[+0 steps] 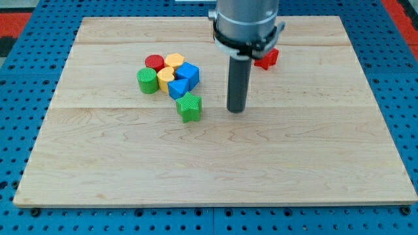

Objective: Separate the green star from blue triangle

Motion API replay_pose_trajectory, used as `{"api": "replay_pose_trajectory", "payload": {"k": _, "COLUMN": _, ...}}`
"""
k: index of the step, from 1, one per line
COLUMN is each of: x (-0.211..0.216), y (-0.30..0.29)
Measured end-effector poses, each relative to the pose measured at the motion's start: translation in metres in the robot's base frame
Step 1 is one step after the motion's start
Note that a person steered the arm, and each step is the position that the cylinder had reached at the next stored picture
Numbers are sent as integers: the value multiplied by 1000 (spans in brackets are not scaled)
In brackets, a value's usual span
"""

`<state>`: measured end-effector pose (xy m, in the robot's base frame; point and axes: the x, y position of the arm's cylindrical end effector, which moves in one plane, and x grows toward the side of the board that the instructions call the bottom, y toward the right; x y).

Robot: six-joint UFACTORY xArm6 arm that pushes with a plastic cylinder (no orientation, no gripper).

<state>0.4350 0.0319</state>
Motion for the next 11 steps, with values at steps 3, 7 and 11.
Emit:
{"api": "replay_pose_trajectory", "payload": {"k": 3, "x": 110, "y": -110}}
{"api": "replay_pose_trajectory", "payload": {"k": 7, "x": 9, "y": -138}}
{"api": "replay_pose_trajectory", "payload": {"k": 11, "x": 13, "y": -2}}
